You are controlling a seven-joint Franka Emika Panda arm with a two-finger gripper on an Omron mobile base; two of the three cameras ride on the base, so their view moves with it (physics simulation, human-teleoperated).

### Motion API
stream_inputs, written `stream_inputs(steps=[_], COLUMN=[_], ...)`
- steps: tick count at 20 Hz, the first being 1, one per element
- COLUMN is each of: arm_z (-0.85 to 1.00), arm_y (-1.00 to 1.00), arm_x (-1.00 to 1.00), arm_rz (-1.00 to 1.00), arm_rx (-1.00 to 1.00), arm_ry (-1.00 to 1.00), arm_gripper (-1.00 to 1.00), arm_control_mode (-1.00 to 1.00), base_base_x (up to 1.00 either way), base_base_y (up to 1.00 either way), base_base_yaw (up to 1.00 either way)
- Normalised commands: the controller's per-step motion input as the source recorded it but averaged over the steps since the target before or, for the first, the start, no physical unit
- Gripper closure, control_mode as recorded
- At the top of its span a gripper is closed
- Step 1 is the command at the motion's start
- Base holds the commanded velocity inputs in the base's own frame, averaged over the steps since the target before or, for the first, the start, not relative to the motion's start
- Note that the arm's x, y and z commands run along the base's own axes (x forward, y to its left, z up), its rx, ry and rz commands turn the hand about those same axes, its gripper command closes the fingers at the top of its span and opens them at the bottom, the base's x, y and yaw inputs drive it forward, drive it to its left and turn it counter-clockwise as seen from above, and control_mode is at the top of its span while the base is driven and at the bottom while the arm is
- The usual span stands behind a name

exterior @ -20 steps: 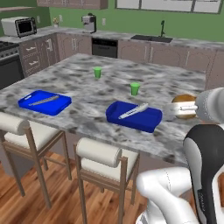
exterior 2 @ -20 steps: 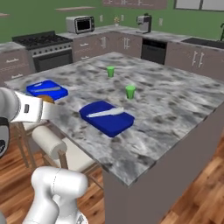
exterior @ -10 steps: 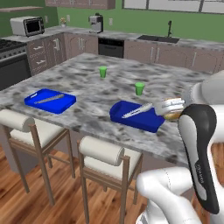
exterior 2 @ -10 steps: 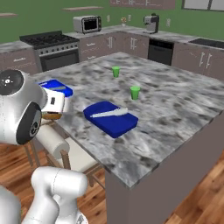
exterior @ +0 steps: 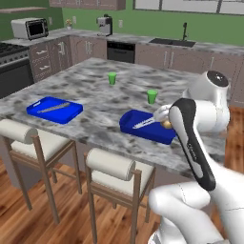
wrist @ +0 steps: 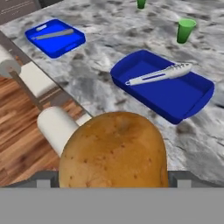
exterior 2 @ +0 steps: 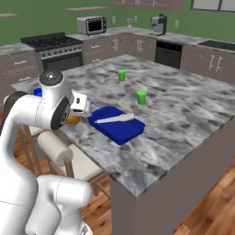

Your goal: Gather the potato and onion from the fridge and place them on a tray on the dining counter. Then gather the steak and chicken drumstick from the fridge and place them on the other tray.

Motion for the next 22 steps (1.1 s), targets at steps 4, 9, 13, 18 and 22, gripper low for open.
stream_inputs(steps=[4, 9, 13, 18, 22], arm_z=[-0.54, -0.42, -0.31, -0.28, -0.36], arm_y=[-0.2, -0.29, -0.33, -0.43, -0.29], arm_x=[0.75, 0.81, 0.75, 0.68, 0.38], arm_rz=[0.0, 0.0, 0.0, 0.0, -0.01], arm_rx=[0.0, 0.0, 0.0, 0.0, -0.01], arm_ry=[0.0, 0.07, 0.15, 0.06, 0.0], arm_gripper=[1.0, 1.0, 1.0, 1.0, 1.0], arm_control_mode=[-1.0, -1.0, -1.0, -1.0, -1.0], base_base_x=[0.0, 0.0, 0.0, 0.0, 0.0], base_base_y=[0.0, 0.0, 0.0, 0.0, 0.0], base_base_yaw=[0.0, 0.0, 0.0, 0.0, 0.0])
